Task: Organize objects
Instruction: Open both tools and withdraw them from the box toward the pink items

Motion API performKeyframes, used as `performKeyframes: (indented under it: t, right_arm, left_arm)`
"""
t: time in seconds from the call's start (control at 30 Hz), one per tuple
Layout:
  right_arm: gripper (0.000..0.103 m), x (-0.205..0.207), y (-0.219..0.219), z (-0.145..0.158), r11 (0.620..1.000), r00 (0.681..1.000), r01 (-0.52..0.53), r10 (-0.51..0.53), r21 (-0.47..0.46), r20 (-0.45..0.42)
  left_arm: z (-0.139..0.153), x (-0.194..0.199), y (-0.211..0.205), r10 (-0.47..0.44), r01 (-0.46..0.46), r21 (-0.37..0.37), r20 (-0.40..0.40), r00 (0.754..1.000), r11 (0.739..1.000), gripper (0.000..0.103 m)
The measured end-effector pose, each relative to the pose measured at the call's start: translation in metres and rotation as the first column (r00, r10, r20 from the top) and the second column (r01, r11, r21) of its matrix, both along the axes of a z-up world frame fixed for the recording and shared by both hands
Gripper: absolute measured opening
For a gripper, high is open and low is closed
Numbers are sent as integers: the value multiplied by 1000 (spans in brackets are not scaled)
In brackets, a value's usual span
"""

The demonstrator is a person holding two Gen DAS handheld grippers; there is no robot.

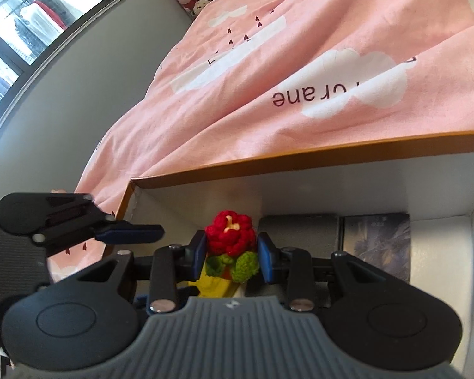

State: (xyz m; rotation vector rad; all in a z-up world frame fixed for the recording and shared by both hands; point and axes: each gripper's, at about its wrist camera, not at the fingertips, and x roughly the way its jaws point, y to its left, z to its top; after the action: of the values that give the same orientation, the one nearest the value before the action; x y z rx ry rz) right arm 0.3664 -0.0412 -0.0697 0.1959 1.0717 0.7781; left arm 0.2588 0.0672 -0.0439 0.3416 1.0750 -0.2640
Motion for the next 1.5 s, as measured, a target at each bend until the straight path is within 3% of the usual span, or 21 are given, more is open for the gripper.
performKeyframes:
  t: [0.23,0.5,0.67,0.93,1.07,1.27,1.37,1.5]
  right_arm:
    - [39,0,16,-4,1000,1000,6,-6,-27,-3]
    - [44,-4,23,3,998,998,4,0,-64,56]
    - [44,-11,17,17,997,994,-1,9,-81,105]
    - [46,-53,-20,55,994,966,6,24,-113,258]
    - [54,-81,-50,71,995,951,20,12,-100,307]
    - [55,-127,-97,83,993,935,59,-20,-99,355]
    - [56,-154,-117,81,989,923,76,-21,-129,383]
    - [55,-184,-140,68,985,925,93,-31,-148,379]
  left_arm:
    - [9,-26,19,159,-145,-145,88,983,979,66]
    - [16,-33,22,258,-222,-235,132,957,946,66]
    - [27,-24,13,297,-244,-279,169,940,929,66]
    - [43,-65,-11,387,-277,-392,235,892,877,67]
    - [50,-89,-24,409,-271,-458,233,882,847,69]
    - [52,-125,-42,410,-246,-534,214,886,809,70]
    - [46,-137,-47,393,-236,-576,164,905,783,70]
    - [29,-147,-50,410,-279,-621,75,909,732,70]
